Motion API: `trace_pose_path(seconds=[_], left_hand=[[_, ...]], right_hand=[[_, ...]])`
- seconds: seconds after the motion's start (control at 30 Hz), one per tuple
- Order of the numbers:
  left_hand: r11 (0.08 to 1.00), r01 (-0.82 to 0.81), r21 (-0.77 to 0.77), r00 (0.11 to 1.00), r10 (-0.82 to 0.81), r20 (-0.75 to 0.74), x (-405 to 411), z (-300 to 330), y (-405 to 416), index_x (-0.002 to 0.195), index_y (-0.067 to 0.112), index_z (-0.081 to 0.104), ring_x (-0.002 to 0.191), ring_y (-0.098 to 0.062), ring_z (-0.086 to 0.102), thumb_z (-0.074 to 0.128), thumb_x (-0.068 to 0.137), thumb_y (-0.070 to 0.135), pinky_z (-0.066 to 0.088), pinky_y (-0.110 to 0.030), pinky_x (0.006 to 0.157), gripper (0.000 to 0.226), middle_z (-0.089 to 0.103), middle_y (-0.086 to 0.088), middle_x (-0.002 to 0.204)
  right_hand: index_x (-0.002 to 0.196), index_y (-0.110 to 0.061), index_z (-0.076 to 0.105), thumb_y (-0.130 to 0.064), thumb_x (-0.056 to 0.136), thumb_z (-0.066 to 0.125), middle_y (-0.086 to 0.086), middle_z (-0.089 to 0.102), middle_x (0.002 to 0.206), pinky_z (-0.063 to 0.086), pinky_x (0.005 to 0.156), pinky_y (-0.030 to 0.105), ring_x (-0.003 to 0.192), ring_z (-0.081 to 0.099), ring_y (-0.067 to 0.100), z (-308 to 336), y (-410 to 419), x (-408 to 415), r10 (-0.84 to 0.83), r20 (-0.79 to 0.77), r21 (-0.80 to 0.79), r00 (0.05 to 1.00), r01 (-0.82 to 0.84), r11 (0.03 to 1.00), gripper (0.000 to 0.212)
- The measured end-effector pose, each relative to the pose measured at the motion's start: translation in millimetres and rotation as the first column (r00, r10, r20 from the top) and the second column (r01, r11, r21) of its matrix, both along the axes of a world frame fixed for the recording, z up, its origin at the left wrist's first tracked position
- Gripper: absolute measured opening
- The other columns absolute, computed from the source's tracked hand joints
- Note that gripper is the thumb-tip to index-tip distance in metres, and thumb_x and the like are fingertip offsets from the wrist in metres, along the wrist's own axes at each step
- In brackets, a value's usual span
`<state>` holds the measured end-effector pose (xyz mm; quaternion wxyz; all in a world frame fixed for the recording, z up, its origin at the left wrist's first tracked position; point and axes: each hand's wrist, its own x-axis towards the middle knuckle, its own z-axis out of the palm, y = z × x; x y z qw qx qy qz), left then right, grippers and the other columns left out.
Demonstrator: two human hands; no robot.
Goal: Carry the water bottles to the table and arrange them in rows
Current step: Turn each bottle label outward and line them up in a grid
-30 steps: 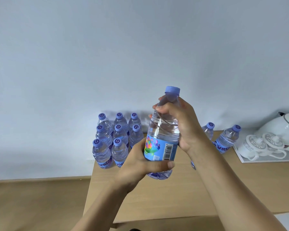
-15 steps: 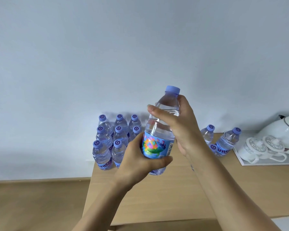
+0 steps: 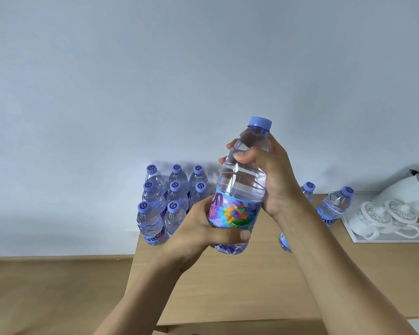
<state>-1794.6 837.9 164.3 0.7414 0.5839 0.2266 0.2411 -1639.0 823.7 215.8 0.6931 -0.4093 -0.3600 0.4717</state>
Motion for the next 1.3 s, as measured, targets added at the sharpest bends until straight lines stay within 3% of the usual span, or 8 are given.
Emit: trace_pose_path(seconds=[0.27, 0.37, 0.5, 0.67, 0.87, 1.07, 1.23, 1.3], left_hand=[[0.978, -0.192, 0.078, 0.979, 0.196, -0.048, 3.1, -2.8, -10.0, 0.095, 0.014, 0.067, 0.076, -0.016, 0.069, 0.086, 0.051, 0.022, 0.055, -0.025, 0.069, 0.049, 0.073, -0.006, 0.086], [0.922, -0.334, 0.197, 0.932, 0.354, -0.078, 6.6, -1.4, -13.8, 0.092, 0.016, 0.064, 0.066, -0.013, 0.068, 0.087, 0.052, 0.018, 0.055, -0.023, 0.060, 0.045, 0.072, -0.006, 0.079], [0.823, -0.434, 0.366, 0.847, 0.512, -0.147, 12.2, -4.1, -21.8, 0.097, 0.031, 0.060, 0.071, -0.008, 0.069, 0.086, 0.050, 0.030, 0.057, -0.025, 0.061, 0.054, 0.071, 0.011, 0.083], [0.865, -0.390, 0.316, 0.876, 0.454, -0.162, 10.6, -6.0, -22.0, 0.103, 0.032, 0.060, 0.075, -0.005, 0.070, 0.090, 0.049, 0.031, 0.057, -0.023, 0.063, 0.062, 0.072, 0.015, 0.086], [0.957, -0.261, 0.129, 0.952, 0.277, -0.126, 7.7, -1.5, -18.3, 0.097, 0.022, 0.063, 0.064, -0.015, 0.066, 0.093, 0.053, 0.016, 0.052, -0.024, 0.055, 0.053, 0.072, 0.000, 0.079], [0.994, -0.104, 0.036, 0.994, 0.105, -0.005, 1.3, -3.8, -14.8, 0.104, 0.012, 0.066, 0.081, -0.022, 0.067, 0.087, 0.057, 0.014, 0.057, -0.034, 0.074, 0.052, 0.071, -0.009, 0.092], [0.982, -0.176, 0.064, 0.984, 0.178, -0.020, 0.3, -5.6, -16.2, 0.098, 0.012, 0.068, 0.078, -0.019, 0.068, 0.087, 0.053, 0.019, 0.056, -0.028, 0.071, 0.049, 0.073, -0.009, 0.089], [0.965, -0.248, 0.087, 0.968, 0.251, -0.029, 2.5, -5.2, -20.6, 0.090, 0.017, 0.069, 0.073, -0.016, 0.069, 0.087, 0.051, 0.023, 0.057, -0.027, 0.068, 0.043, 0.074, -0.005, 0.084]], right_hand=[[0.105, -0.014, 0.060, -0.011, 0.074, 0.071, 0.011, 0.071, 0.106, 0.058, 0.077, 0.039, 0.098, 0.072, 0.032, -0.3, -2.9, -0.4, -0.006, 0.199, 0.033, 0.980, 0.000, 0.999, 0.033], [0.104, -0.012, 0.061, -0.020, 0.073, 0.078, 0.003, 0.071, 0.093, 0.057, 0.073, 0.029, 0.086, 0.071, 0.019, 3.4, -4.7, -6.6, -0.146, 0.323, 0.027, 0.935, 0.145, 0.989, 0.036], [0.096, -0.013, 0.060, -0.018, 0.068, 0.082, -0.006, 0.068, 0.078, 0.057, 0.065, 0.029, 0.070, 0.069, 0.014, 1.2, -4.1, -19.0, -0.244, 0.241, -0.013, 0.939, 0.255, 0.967, 0.036], [0.090, -0.012, 0.060, -0.005, 0.065, 0.074, 0.000, 0.065, 0.073, 0.056, 0.059, 0.032, 0.061, 0.066, 0.016, 1.5, -2.6, -17.3, -0.215, 0.180, -0.033, 0.960, 0.224, 0.974, 0.030], [0.086, -0.017, 0.063, -0.003, 0.062, 0.075, 0.004, 0.067, 0.080, 0.055, 0.060, 0.030, 0.067, 0.067, 0.022, 2.8, -3.9, -8.6, -0.100, 0.117, 0.009, 0.988, 0.099, 0.995, 0.030], [0.095, -0.020, 0.065, -0.018, 0.056, 0.078, 0.004, 0.071, 0.091, 0.058, 0.072, 0.041, 0.089, 0.067, 0.035, 4.0, -8.3, -0.6, -0.001, 0.137, 0.026, 0.991, -0.002, 1.000, 0.041], [0.101, -0.016, 0.063, -0.013, 0.066, 0.079, 0.005, 0.071, 0.097, 0.057, 0.069, 0.034, 0.091, 0.070, 0.034, 3.9, -13.0, -5.7, -0.053, 0.152, 0.005, 0.987, 0.053, 0.999, 0.038], [0.100, -0.014, 0.064, -0.014, 0.071, 0.076, 0.000, 0.071, 0.090, 0.056, 0.066, 0.028, 0.083, 0.072, 0.020, 5.4, -14.7, -9.1, -0.136, 0.249, 0.008, 0.959, 0.138, 0.990, 0.032]])
